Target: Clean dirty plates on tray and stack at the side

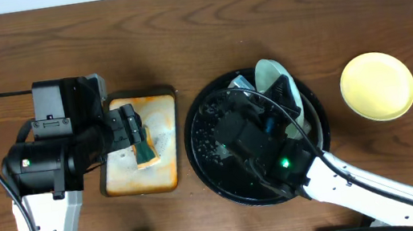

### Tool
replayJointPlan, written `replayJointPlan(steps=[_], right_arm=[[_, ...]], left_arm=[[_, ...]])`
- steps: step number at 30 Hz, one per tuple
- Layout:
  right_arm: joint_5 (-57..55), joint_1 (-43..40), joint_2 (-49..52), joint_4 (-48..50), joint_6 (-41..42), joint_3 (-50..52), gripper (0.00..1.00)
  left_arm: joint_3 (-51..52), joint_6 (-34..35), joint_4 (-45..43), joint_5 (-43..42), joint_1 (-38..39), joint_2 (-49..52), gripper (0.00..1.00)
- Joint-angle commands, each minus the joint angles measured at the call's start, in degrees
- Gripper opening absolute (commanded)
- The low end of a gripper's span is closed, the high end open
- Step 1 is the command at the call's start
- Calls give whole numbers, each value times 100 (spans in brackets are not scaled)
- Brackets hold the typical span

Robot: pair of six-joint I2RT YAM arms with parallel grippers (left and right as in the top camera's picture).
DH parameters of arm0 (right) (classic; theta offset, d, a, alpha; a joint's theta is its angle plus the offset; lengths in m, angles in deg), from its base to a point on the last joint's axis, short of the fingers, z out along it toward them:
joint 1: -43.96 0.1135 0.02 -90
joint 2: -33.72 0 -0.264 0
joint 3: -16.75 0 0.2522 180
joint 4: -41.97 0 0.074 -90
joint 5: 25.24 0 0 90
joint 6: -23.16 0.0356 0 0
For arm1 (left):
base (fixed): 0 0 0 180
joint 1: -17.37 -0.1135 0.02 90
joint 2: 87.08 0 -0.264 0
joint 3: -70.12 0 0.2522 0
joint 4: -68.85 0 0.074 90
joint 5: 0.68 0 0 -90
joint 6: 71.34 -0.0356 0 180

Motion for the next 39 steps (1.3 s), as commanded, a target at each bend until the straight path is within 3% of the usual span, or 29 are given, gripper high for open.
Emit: replayJointPlan(steps=[1,21,25,28,39], right_arm=[[-188,76,-9,17,-35,-42,1],[-186,72,-9,17,15,-42,1],[-133,-138,-9,-13,970,-42,1],[511,-555,-33,-278,1827,-42,1],[5082,-1650,-509,-1589,3202,-321,1]], left_arm=[[-103,-33,31,-50,-35,-35,83],[-103,-33,31,-50,-35,-35,83],[-103,-33,31,-50,-35,-35,83],[-103,-33,31,-50,-35,-35,83],[-103,-33,31,-50,-35,-35,83]])
